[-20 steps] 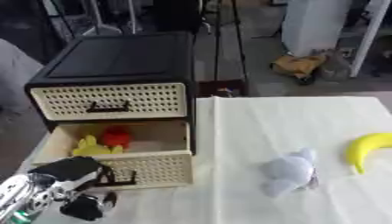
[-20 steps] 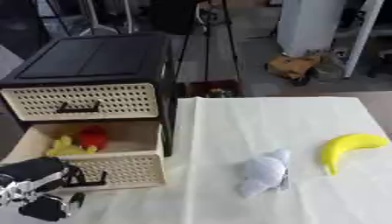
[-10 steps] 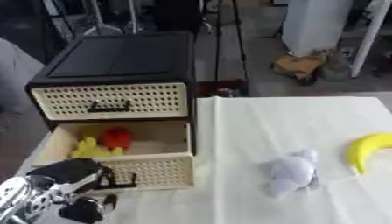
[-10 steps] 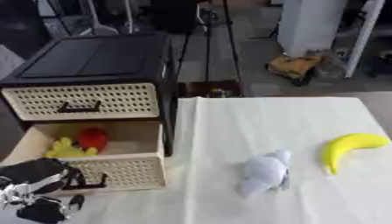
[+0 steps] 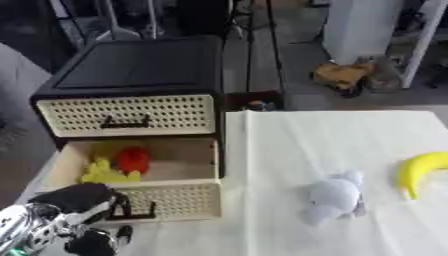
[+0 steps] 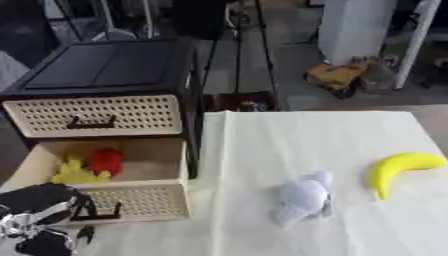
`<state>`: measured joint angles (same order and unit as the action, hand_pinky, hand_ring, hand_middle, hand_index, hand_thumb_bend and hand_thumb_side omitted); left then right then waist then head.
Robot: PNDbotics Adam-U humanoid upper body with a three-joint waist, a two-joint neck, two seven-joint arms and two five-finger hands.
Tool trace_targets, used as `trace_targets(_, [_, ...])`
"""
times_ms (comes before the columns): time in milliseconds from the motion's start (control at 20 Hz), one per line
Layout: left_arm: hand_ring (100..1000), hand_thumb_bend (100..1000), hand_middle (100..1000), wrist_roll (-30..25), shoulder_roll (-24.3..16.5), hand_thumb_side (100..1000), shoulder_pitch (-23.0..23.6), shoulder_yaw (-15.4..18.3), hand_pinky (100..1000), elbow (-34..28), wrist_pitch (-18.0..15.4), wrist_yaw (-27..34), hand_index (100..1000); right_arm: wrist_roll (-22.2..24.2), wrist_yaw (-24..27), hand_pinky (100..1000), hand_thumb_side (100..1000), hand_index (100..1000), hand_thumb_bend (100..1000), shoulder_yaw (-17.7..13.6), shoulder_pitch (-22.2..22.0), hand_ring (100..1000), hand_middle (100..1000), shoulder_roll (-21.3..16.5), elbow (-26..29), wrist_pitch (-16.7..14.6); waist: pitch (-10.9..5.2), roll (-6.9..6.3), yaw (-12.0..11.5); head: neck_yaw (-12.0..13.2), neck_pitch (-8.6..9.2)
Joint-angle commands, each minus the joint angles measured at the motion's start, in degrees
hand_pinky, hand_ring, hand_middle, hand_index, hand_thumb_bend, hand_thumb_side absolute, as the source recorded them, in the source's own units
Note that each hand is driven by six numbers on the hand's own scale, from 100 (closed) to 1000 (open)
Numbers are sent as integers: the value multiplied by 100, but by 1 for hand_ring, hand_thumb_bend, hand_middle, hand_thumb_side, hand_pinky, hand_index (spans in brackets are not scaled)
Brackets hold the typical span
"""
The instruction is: Pick up objects from table and place into drawer.
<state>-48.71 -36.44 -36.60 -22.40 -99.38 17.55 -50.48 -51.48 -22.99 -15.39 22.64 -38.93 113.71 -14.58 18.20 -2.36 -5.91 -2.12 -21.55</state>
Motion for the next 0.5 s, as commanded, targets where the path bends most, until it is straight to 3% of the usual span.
trace_targets(50, [100,100,100,-125,-272,439,26,20,100,-139,46,-43,773,-49,38,705,929,744,100,-68,31,725,617,-94,88,-63,-137,21,6,15,8])
trace_targets(500, [100,100,100,-214,-358,437,114,19,100,-256,23,-84,769,-49,41,705,930,745,100,-70,29,725,618,-94,88,-58,-155,30,-3,29,4])
